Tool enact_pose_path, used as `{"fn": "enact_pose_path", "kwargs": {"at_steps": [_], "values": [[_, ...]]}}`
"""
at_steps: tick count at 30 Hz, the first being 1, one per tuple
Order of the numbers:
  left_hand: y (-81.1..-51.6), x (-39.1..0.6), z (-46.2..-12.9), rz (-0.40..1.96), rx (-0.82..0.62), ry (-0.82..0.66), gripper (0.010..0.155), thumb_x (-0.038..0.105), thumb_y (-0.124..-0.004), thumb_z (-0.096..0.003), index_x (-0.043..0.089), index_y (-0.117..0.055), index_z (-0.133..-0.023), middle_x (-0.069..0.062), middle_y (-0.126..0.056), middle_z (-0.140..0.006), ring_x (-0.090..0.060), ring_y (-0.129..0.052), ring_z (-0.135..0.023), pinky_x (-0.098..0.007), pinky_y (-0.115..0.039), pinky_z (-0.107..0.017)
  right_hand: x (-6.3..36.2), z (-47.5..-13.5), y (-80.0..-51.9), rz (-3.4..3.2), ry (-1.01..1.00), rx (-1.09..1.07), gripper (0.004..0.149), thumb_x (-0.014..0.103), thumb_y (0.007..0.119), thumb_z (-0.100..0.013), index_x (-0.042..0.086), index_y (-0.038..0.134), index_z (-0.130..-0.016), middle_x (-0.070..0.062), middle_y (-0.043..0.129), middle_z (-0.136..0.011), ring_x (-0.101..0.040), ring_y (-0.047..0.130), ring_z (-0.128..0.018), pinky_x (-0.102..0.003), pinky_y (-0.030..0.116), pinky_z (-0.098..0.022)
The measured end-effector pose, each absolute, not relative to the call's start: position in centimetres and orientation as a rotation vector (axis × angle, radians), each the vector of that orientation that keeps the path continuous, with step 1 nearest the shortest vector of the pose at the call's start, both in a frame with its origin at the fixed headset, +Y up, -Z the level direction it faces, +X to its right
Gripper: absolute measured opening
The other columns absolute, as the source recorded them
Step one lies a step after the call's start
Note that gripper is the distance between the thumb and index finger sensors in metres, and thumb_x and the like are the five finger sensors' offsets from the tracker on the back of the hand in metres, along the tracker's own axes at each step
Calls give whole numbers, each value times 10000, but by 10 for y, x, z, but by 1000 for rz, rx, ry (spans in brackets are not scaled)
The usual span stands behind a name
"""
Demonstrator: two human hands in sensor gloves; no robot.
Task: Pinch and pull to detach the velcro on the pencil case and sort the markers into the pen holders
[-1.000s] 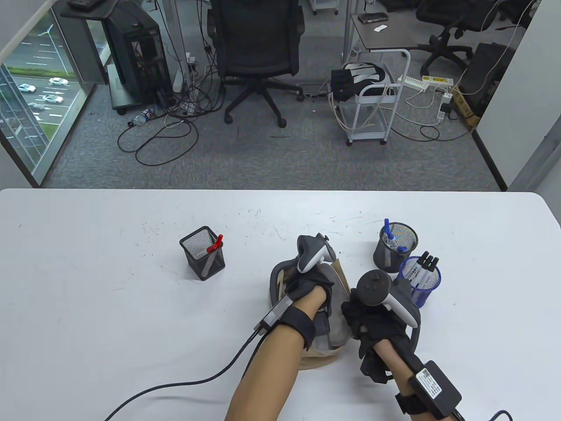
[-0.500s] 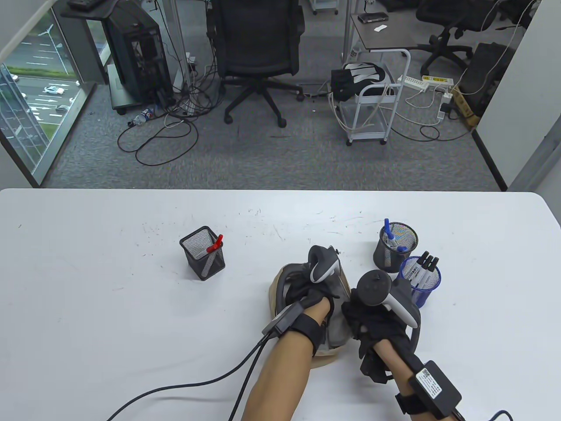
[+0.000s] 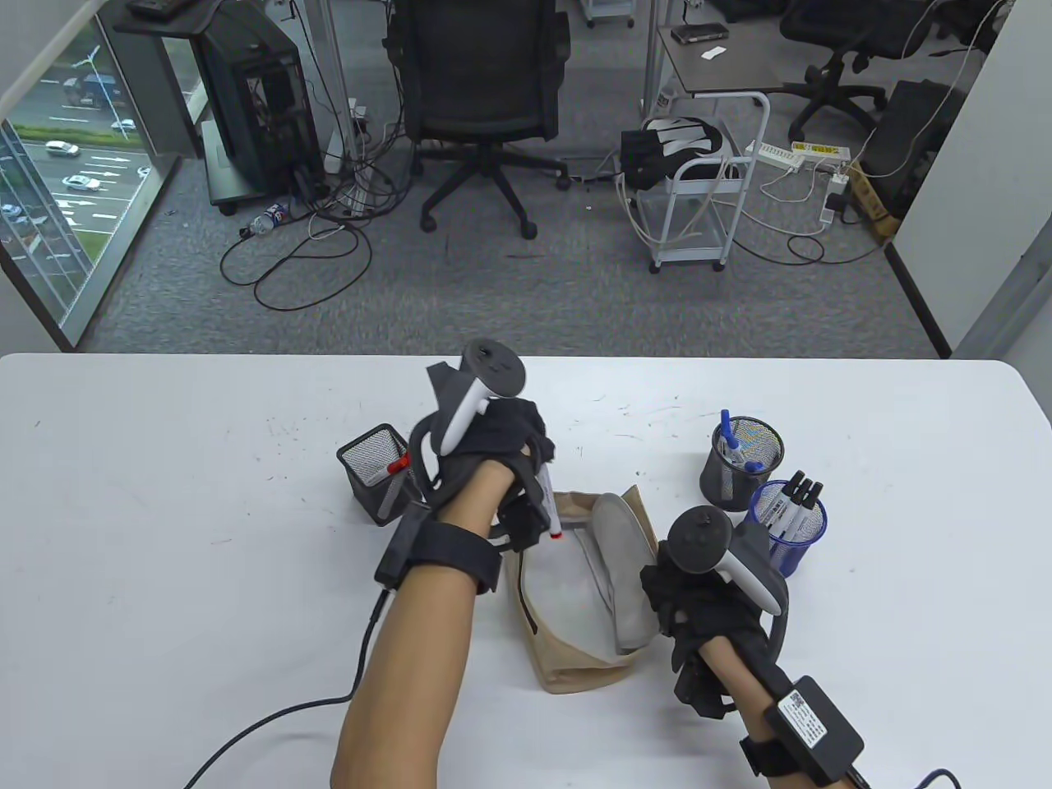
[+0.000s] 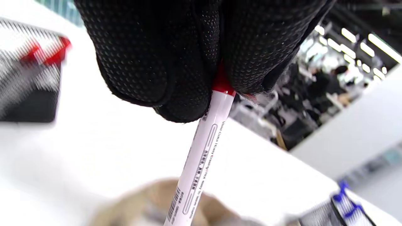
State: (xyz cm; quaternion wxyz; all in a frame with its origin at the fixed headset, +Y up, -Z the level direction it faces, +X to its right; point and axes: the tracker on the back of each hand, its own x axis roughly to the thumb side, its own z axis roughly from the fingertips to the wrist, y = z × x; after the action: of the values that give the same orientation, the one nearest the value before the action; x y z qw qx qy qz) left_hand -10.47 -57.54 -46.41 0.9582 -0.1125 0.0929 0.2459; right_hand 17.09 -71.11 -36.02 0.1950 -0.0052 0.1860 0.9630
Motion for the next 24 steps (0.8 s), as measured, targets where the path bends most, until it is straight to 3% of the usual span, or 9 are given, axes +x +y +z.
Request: {"fn": "enact_pose_path", "kwargs": {"at_steps": [5,12,24], "values": [[-557,-166,-460,468,-39,365,475,361,-999,-412,244,-944,-868,-61,-1086,-775,-200,-1178,-521,-281,-1044,-332,168,-360,-710,2709,516,-8,567,320,809,-522,-44,722,-947,-127,1036,-653,-174,1052,-223,-312,874,-179],[-564,-216,-458,355,78,526,470,343,-985,-425,237,-944,-882,-70,-1078,-800,-201,-1175,-558,-278,-1047,-340,168,-360,-710,2709,519,-4,567,320,808,-523,-44,721,-948,-127,1034,-656,-176,1052,-225,-313,874,-180],[-576,-224,-454,391,60,472,568,353,-979,-419,167,-888,-948,-122,-1039,-852,-239,-1155,-616,-302,-1040,-363,168,-360,-710,2702,530,-5,579,338,804,-524,-42,717,-952,-128,1033,-661,-180,1054,-234,-316,874,-186]]}}
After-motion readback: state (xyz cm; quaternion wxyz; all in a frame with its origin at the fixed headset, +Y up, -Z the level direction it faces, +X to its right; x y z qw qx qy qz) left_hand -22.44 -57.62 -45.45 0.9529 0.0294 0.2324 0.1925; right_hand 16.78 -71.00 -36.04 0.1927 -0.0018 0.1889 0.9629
